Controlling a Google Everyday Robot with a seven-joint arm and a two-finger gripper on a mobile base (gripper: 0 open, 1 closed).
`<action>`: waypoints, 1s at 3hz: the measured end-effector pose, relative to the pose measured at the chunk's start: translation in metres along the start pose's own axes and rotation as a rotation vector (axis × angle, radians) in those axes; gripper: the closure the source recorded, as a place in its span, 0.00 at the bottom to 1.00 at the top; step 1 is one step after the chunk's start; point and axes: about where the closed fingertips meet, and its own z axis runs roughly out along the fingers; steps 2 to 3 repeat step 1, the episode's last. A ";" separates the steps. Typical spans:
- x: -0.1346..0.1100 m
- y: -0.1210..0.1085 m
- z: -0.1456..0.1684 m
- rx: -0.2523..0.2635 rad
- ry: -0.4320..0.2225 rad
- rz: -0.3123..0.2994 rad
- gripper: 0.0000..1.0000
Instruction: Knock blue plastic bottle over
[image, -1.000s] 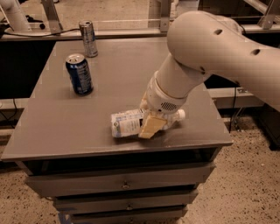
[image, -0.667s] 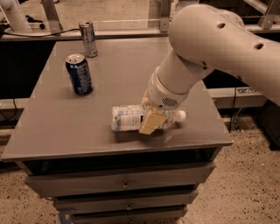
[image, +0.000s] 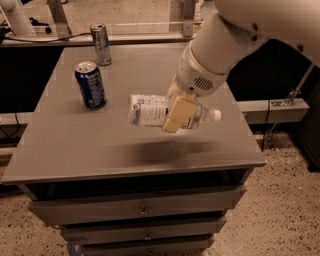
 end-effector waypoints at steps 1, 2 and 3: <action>-0.005 -0.005 -0.008 0.015 -0.010 -0.002 1.00; -0.005 -0.005 -0.008 0.015 -0.010 -0.002 1.00; -0.005 -0.005 -0.008 0.015 -0.010 -0.002 1.00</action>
Offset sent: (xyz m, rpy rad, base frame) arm 0.0000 0.0000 0.0000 0.0000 0.0000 0.0000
